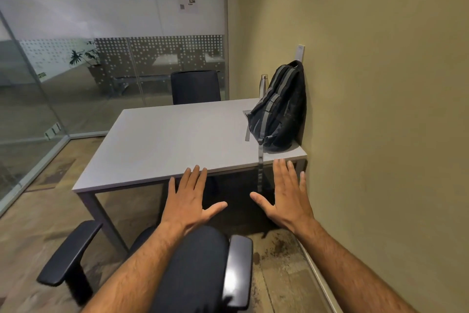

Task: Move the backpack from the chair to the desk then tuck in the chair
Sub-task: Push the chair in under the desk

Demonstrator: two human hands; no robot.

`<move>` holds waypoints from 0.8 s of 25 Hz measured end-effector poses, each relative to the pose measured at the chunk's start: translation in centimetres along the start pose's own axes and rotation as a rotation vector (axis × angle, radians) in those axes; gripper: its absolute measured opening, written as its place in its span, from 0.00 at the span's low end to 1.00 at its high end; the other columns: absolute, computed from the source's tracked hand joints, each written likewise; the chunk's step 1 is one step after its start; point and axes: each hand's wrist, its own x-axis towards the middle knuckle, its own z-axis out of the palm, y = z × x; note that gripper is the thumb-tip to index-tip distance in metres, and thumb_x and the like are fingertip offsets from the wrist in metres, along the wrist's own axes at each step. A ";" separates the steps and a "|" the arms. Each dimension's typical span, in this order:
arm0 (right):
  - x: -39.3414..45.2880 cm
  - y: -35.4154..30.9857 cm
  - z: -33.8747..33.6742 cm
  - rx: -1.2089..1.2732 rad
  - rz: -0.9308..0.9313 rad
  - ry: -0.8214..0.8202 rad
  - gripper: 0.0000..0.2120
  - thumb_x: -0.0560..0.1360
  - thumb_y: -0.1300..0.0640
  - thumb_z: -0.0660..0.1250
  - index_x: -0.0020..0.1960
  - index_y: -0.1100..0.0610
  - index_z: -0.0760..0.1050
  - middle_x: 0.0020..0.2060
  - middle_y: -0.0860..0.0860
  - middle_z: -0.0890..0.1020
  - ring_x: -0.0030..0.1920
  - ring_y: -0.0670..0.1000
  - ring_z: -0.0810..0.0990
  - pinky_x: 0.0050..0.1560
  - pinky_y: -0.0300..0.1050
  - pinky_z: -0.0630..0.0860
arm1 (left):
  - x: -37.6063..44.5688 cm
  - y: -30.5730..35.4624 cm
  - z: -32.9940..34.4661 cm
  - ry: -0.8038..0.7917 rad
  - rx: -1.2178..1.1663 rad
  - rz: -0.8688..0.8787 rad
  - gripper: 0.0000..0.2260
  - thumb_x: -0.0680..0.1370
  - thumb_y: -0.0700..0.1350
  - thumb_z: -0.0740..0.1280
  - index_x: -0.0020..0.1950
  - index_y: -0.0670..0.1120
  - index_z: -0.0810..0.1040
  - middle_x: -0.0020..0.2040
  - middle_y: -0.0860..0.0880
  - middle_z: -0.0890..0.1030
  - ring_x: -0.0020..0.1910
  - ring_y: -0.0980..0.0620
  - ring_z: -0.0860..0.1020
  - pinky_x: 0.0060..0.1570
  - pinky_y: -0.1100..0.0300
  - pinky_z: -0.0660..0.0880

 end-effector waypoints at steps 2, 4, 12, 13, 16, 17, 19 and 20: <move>-2.3 -1.8 -0.2 0.051 -0.001 0.002 0.53 0.71 0.19 0.43 0.83 0.54 0.39 0.83 0.52 0.44 0.79 0.50 0.35 0.77 0.59 0.34 | -2.3 -0.7 -0.4 0.007 -0.007 0.001 0.53 0.66 0.82 0.35 0.83 0.50 0.40 0.84 0.49 0.41 0.82 0.48 0.40 0.80 0.37 0.45; -4.9 -4.2 0.0 0.090 -0.013 -0.033 0.53 0.72 0.19 0.43 0.83 0.53 0.38 0.83 0.52 0.42 0.80 0.50 0.34 0.78 0.58 0.32 | -5.1 -1.9 -0.6 -0.012 0.007 0.013 0.52 0.67 0.82 0.37 0.83 0.51 0.40 0.84 0.49 0.41 0.82 0.49 0.40 0.80 0.37 0.44; -12.3 -17.0 0.4 0.131 -0.151 -0.148 0.52 0.72 0.19 0.41 0.83 0.52 0.36 0.82 0.49 0.38 0.81 0.50 0.33 0.80 0.59 0.34 | -16.3 -10.1 -2.3 -0.064 -0.001 -0.101 0.52 0.67 0.82 0.39 0.83 0.52 0.42 0.84 0.50 0.45 0.83 0.49 0.44 0.80 0.38 0.46; -12.7 -18.4 0.4 0.135 -0.163 -0.153 0.52 0.71 0.19 0.39 0.82 0.52 0.35 0.81 0.48 0.37 0.81 0.50 0.32 0.80 0.59 0.33 | -17.5 -11.0 -2.6 -0.066 -0.018 -0.114 0.52 0.67 0.82 0.40 0.83 0.53 0.42 0.84 0.50 0.45 0.83 0.49 0.45 0.80 0.38 0.46; -13.9 -22.0 0.5 0.170 -0.165 -0.174 0.53 0.70 0.18 0.39 0.83 0.50 0.36 0.81 0.47 0.38 0.81 0.49 0.35 0.80 0.57 0.33 | -20.4 -13.6 -3.6 -0.062 -0.057 -0.122 0.50 0.68 0.81 0.42 0.83 0.53 0.43 0.84 0.50 0.46 0.83 0.49 0.46 0.80 0.40 0.45; -14.6 -23.2 0.6 0.184 -0.157 -0.194 0.52 0.70 0.18 0.40 0.83 0.50 0.37 0.82 0.47 0.39 0.81 0.48 0.36 0.79 0.56 0.33 | -21.5 -14.5 -3.9 -0.063 -0.066 -0.118 0.50 0.67 0.81 0.42 0.83 0.53 0.43 0.84 0.50 0.47 0.83 0.49 0.46 0.80 0.40 0.45; -16.2 -25.4 1.0 0.196 -0.133 -0.245 0.52 0.70 0.18 0.42 0.83 0.49 0.38 0.83 0.47 0.42 0.81 0.47 0.37 0.79 0.54 0.33 | -23.7 -16.8 -4.4 -0.066 -0.079 -0.100 0.51 0.67 0.81 0.41 0.83 0.54 0.45 0.84 0.50 0.49 0.83 0.49 0.48 0.80 0.41 0.47; -17.1 -26.7 1.1 0.193 -0.115 -0.265 0.53 0.69 0.17 0.42 0.83 0.48 0.38 0.83 0.47 0.42 0.81 0.47 0.37 0.78 0.54 0.34 | -24.9 -18.3 -4.7 -0.068 -0.085 -0.089 0.51 0.66 0.82 0.41 0.83 0.54 0.46 0.84 0.51 0.49 0.83 0.49 0.49 0.80 0.41 0.47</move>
